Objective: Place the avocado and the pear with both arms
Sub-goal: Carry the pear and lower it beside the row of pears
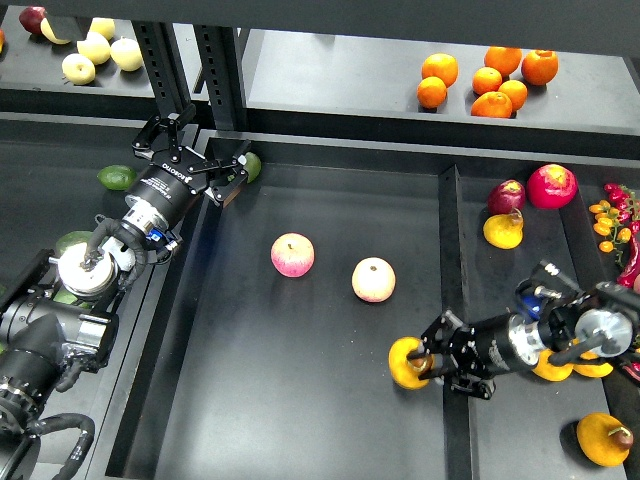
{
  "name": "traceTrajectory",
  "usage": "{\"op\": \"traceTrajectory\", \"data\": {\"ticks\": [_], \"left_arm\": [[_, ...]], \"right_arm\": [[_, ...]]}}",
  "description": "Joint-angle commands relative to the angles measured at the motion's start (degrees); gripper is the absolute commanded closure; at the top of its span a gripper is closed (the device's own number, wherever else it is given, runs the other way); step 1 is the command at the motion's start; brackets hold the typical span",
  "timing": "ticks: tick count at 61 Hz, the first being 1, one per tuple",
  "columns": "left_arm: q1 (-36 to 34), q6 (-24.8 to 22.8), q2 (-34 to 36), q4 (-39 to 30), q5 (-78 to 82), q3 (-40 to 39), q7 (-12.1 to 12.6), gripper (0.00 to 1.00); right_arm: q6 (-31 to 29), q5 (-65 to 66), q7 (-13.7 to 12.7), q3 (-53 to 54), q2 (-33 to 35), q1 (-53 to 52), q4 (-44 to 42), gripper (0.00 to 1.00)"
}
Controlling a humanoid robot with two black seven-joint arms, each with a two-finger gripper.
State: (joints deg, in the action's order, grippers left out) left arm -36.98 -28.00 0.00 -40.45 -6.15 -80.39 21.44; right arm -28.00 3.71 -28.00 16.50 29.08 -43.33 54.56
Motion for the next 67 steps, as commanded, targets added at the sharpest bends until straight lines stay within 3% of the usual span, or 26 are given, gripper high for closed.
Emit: {"op": "traceTrajectory", "data": {"ticks": [1, 36, 67], "left_arm": [[0.07, 0.00, 0.00, -0.07, 0.00, -0.12, 0.00, 0.01], [0.07, 0.00, 0.00, -0.16, -0.09, -0.12, 0.00, 0.01], [0.24, 0.00, 0.00, -0.16, 0.00, -0.21, 0.00, 0.01]], "right_arm": [[0.00, -1.16, 0.00, 0.12, 2.74, -1.58, 0.46, 0.98], [0.00, -5.29, 0.00, -3.75, 16.80, -0.18, 3.36, 0.97], [0.00, -4.15, 0.00, -5.16, 16.63, 6.94, 1.26, 0.96]]}}
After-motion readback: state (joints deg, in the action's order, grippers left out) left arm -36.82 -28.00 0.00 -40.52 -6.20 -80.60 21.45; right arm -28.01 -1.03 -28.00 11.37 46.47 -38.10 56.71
